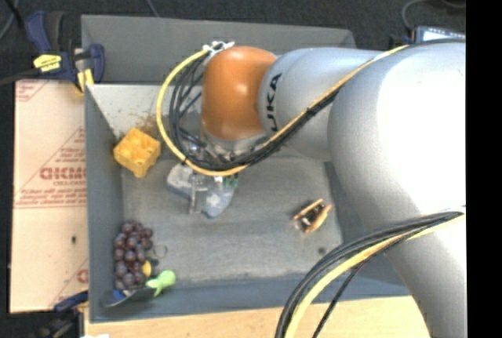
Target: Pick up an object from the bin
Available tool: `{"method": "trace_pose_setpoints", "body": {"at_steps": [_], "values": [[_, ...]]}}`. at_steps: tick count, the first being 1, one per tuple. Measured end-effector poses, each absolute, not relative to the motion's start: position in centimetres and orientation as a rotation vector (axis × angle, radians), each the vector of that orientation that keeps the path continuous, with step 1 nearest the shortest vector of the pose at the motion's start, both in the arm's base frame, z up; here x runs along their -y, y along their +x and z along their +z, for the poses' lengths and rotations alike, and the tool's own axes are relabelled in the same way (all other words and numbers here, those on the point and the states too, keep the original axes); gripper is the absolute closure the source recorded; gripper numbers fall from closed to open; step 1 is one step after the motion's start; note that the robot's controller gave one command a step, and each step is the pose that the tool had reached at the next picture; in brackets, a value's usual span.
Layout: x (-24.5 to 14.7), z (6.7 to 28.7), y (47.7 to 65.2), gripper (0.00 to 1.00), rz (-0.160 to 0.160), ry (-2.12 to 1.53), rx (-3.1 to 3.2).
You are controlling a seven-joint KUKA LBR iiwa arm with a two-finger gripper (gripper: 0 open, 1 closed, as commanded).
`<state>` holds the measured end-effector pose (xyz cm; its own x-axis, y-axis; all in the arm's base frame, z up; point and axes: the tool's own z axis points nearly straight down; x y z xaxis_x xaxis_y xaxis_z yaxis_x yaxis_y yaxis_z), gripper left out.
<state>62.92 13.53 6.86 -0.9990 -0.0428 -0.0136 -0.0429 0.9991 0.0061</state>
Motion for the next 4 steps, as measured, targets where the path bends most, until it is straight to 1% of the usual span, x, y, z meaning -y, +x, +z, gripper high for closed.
{"method": "trace_pose_setpoints", "body": {"at_steps": [1, 2, 3, 4], "values": [[-13.28, 7.46, 62.48, 0.00, 0.018, 0.170, -3.120], [-13.37, 7.46, 63.43, 1.00, 0.011, -0.063, -3.112], [-13.37, 7.46, 63.43, 1.00, 0.012, -0.062, -3.112], [-13.34, 7.91, 63.32, 1.00, 0.012, -0.062, -3.114]]}}
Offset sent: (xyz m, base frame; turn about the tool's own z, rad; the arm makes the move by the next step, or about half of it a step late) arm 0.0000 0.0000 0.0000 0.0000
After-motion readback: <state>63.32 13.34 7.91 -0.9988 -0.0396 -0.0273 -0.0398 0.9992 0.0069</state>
